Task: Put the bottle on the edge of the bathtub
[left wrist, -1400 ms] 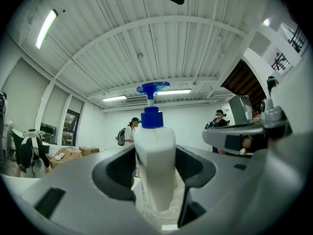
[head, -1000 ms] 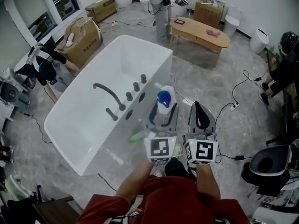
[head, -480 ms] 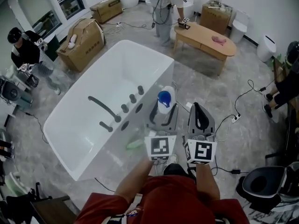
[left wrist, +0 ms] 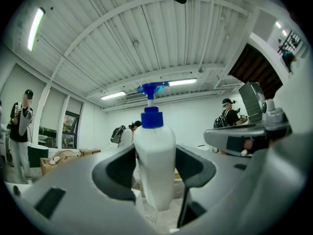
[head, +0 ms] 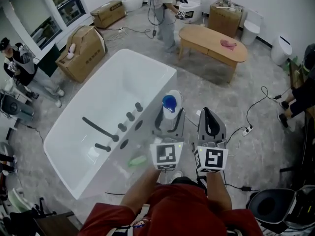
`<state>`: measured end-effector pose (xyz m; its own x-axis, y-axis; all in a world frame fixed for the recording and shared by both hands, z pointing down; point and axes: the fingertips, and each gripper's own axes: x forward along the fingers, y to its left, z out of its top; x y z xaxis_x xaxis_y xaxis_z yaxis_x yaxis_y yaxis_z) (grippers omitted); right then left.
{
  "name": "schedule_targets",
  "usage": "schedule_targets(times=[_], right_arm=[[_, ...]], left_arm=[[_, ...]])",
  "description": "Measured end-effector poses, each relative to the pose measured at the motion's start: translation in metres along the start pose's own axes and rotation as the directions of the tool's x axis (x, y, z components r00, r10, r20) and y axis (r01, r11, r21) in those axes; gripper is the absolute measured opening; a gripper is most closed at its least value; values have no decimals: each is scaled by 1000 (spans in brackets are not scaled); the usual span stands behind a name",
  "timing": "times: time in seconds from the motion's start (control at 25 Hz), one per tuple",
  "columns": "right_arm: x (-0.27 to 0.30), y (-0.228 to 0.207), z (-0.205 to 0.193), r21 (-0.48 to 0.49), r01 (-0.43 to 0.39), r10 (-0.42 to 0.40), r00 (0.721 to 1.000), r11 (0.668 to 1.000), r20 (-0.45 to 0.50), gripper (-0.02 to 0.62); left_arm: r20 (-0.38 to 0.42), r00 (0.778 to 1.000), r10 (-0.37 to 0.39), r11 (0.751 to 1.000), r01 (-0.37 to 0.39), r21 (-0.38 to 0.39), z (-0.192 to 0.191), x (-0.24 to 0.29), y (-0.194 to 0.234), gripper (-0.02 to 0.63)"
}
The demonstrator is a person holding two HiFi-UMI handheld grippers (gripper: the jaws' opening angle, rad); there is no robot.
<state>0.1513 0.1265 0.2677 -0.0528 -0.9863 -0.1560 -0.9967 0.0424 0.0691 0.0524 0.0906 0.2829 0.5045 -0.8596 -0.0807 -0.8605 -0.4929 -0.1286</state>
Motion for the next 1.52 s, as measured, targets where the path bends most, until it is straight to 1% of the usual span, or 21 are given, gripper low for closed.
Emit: schedule_targets(times=[0.2, 0.32, 0.52, 0.76, 1.08, 1.4, 1.52], right_arm=[[21, -23, -8, 12, -6, 6, 1000, 1000, 3, 12], [33, -29, -10, 16, -12, 12, 1000, 1000, 6, 12], [53, -32, -25, 37, -5, 6, 1000, 999, -12, 12], [96, -41, -41, 16, 5, -5, 1000, 1000, -25, 12], [185, -34, -49, -1, 0, 0, 999, 1000, -42, 12], [261, -7, -58, -31, -27, 25, 998, 999, -56, 12], [285, 3, -60, -44, -32, 30, 998, 999, -59, 12]], left_arm=[[-5, 1000, 12, 1000, -12, 2, -2, 29, -6, 256], [-14, 1000, 13, 1000, -13, 3, -4, 41, -7, 256], [-19, 1000, 7, 1000, -7, 9, -11, 62, -1, 255], [-5, 1000, -2, 1000, 2, -7, -22, 107, 16, 256], [-6, 1000, -11, 1000, 11, -23, -30, 174, 66, 255], [-22, 1000, 5, 999, -5, -36, -48, 225, 128, 255], [-22, 1000, 10, 999, -12, -53, -51, 241, 149, 255]])
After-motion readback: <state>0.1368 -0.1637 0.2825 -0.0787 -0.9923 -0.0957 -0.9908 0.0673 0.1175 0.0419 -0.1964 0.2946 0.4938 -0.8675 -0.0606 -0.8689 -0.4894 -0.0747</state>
